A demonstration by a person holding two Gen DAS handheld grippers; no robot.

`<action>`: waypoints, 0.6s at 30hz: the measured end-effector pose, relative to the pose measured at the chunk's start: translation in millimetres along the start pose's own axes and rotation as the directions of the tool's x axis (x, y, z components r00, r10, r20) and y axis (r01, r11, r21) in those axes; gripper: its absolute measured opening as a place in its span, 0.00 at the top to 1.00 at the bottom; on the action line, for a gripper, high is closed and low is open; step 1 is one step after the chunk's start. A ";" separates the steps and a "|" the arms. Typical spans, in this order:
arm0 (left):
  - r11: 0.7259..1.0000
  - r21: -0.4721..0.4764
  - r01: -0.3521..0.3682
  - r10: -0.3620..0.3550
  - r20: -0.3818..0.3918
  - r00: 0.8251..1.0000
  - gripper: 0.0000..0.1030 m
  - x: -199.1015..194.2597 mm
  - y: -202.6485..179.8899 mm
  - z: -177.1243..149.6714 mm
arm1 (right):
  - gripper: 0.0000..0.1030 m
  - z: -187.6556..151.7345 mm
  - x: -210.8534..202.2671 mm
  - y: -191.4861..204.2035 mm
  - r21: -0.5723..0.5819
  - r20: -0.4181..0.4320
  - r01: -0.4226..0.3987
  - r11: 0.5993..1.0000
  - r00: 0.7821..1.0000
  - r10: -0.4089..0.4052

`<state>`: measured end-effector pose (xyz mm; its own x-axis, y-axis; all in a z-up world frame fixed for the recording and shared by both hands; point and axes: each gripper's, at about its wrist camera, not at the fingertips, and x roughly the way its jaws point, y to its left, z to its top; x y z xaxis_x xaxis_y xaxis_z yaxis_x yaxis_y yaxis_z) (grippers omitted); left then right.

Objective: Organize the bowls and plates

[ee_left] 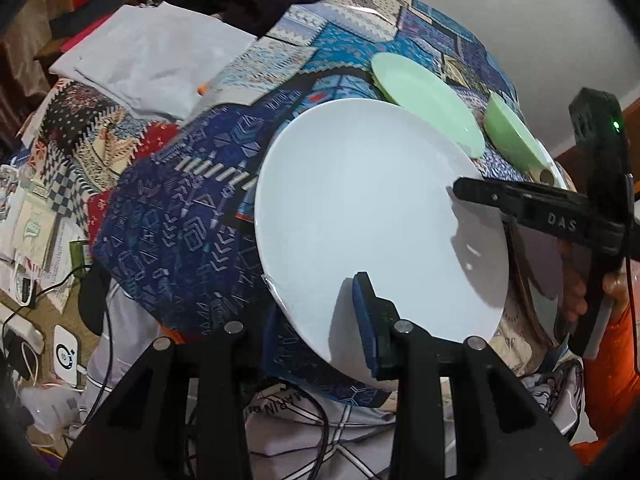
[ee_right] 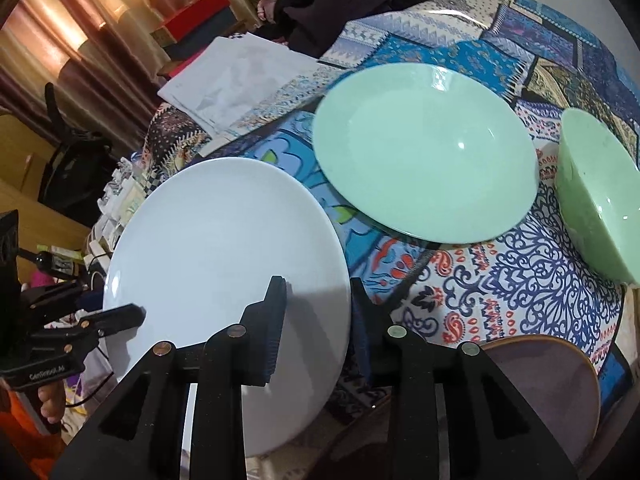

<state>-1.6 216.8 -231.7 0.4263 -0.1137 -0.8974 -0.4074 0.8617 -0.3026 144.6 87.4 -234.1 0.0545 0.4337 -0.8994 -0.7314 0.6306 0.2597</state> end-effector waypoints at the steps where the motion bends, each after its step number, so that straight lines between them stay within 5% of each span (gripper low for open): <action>1: 1.000 0.000 -0.004 0.004 0.006 1.000 0.67 -2.6 0.5 1.0 | 0.73 0.5 -1.0 0.6 0.002 0.004 -0.002 1.000 1.000 0.002; 18: 0.998 0.028 0.054 -0.056 0.091 0.994 0.67 -21.8 -27.5 28.4 | 0.73 -4.6 -50.8 -17.6 0.079 0.137 0.003 0.997 0.991 -0.014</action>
<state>23.2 209.6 -194.7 0.5198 -0.1164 -0.8463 -0.3615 0.8676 -0.3413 151.6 51.3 -194.6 0.1571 0.5086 -0.8465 -0.6754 0.6807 0.2836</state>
